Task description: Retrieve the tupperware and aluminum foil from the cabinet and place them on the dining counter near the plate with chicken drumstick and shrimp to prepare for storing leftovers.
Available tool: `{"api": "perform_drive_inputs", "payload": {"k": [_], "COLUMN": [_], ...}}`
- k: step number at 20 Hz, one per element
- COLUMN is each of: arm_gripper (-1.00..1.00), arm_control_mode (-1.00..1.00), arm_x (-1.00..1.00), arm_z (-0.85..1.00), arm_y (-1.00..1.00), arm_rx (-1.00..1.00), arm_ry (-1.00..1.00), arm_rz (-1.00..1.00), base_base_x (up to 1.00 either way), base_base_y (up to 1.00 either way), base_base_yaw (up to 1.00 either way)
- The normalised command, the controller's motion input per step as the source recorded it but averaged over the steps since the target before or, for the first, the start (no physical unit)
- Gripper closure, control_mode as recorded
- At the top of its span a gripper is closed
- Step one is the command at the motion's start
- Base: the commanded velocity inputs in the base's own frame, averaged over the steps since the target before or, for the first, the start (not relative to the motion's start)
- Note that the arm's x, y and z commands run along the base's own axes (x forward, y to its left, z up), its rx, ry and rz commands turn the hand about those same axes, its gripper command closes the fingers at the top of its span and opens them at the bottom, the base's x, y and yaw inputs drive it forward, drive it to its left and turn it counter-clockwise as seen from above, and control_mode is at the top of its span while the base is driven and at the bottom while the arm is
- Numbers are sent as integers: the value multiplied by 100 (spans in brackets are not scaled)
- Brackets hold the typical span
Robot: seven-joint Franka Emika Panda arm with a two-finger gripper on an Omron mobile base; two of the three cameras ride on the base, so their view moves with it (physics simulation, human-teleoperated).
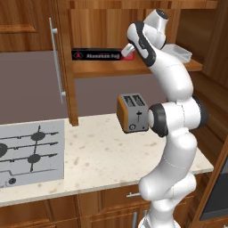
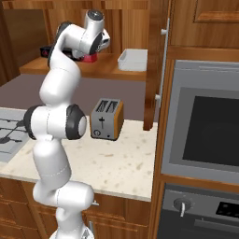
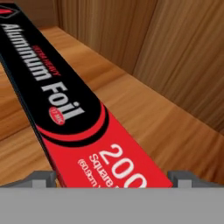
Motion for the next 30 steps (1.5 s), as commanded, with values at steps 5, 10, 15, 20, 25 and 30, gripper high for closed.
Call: {"api": "perform_drive_inputs", "payload": {"k": [5, 10, 15, 20, 25, 30], "arm_gripper": [100, 100, 100, 100, 100, 100], "arm_control_mode": [-100, -100, -100, -100, -100, -100], "arm_x": [46, 20, -3, -44, -81, -100], "arm_z": [-36, -20, 0, -8, -17, -12], "arm_y": [10, 0, 0, 0, -1, 0], "arm_rx": [2, 1, 0, 0, 0, 0], "arm_ry": [0, 0, 0, 0, 0, 0], "arm_rz": [0, 0, 0, 0, 0, 0], "base_base_x": [0, 0, 0, 0, 0, 0], "base_base_y": [0, 0, 0, 0, 0, 0], "base_base_yaw": [0, 0, 0, 0, 0, 0]}}
